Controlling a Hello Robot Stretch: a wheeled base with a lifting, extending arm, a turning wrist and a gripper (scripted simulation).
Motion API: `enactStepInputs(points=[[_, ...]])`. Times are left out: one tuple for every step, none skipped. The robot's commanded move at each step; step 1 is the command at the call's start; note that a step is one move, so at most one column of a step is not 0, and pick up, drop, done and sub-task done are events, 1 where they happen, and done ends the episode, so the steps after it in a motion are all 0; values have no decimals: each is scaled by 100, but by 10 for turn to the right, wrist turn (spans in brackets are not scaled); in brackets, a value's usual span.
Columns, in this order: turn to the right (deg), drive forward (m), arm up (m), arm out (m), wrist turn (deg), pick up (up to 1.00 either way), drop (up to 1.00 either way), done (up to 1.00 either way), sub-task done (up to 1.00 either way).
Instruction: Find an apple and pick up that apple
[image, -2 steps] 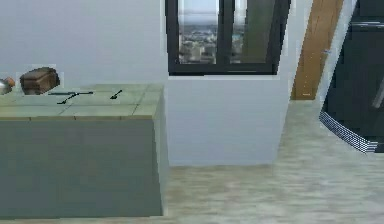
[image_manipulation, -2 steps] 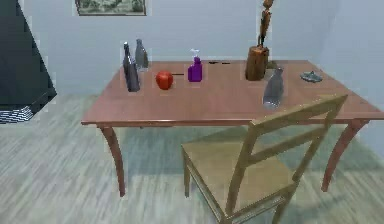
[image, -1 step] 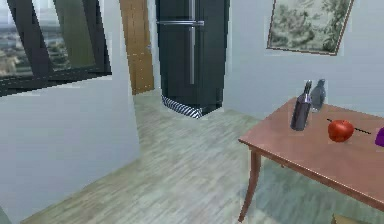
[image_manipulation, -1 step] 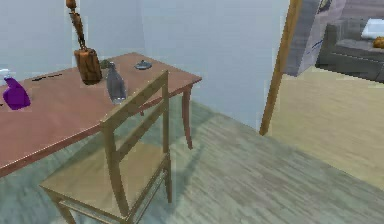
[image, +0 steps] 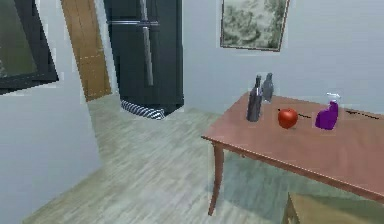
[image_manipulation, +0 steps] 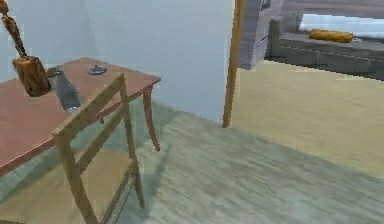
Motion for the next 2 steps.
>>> enactStepInputs(points=[[0,35,0,0,0,0,0,0,0],[-450,0,0,0,0,0,0,0,0]])
